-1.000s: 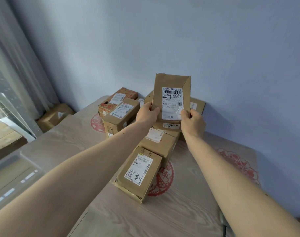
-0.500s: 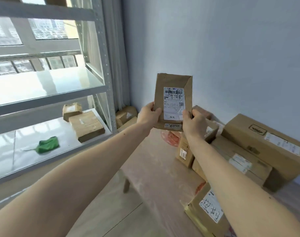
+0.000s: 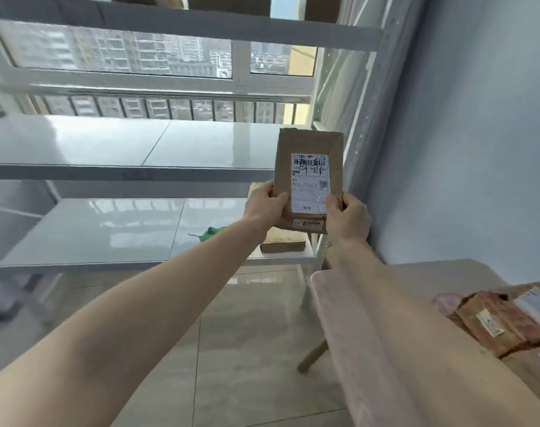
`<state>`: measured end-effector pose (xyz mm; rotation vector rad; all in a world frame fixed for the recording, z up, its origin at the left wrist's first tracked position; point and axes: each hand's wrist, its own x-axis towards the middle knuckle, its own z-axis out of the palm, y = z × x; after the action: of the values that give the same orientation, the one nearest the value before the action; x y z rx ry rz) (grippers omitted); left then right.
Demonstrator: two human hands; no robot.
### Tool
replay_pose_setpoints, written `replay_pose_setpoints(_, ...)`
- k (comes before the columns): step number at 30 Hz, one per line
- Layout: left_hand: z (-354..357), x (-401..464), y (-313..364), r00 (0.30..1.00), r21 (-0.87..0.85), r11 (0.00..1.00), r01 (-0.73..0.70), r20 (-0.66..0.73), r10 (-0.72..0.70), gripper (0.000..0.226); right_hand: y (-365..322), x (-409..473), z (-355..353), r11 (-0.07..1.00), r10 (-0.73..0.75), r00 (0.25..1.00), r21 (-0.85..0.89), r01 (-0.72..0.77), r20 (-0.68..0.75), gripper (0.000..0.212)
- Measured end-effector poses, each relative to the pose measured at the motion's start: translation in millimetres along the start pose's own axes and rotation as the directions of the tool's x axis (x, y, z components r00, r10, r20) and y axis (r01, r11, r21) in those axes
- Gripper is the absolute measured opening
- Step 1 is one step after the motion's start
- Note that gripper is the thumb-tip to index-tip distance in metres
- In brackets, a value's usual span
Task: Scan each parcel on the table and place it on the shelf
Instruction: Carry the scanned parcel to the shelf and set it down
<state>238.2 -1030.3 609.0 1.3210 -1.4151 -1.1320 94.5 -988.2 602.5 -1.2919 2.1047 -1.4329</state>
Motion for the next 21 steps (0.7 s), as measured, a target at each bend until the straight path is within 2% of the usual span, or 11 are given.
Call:
replay_pose_setpoints(5,-69.6,38.6,-10.4,0.985,-0.046,0.999,0.03,-0.168,-0.037,0.028,-45.3,20.2,77.8,0.992,-0.114,0.983,0.063,0.105,0.147,0.028)
replay_pose_setpoints(12,-170.5,70.5,-32.7,0.911,-0.108,0.992,0.072,-0.399,-0.11,0.027,-112.1,20.5,185.4,0.978,-0.201,0.921,0.117,0.172,0.334,0.027)
replay_pose_setpoints(16,-237.9,83.8,-48.5,0.868,-0.139,0.988,0.069,-0.48,-0.128,0.027,-150.5,5.1,250.2,0.967,-0.249,0.874,0.156,0.2,0.417,0.028)
replay_pose_setpoints(18,-273.1,89.3,-54.1,0.86,-0.152,0.987,0.058,-0.494,-0.127,0.025,-172.0,-5.2,280.4,0.96,-0.277,0.85,0.17,0.224,0.447,0.02)
replay_pose_setpoints(21,-327.3,96.9,-58.9,0.856,-0.16,0.986,0.041,-0.504,-0.117,0.03,-203.3,-19.9,329.5,0.95,-0.308,0.829,0.201,0.239,0.467,0.021)
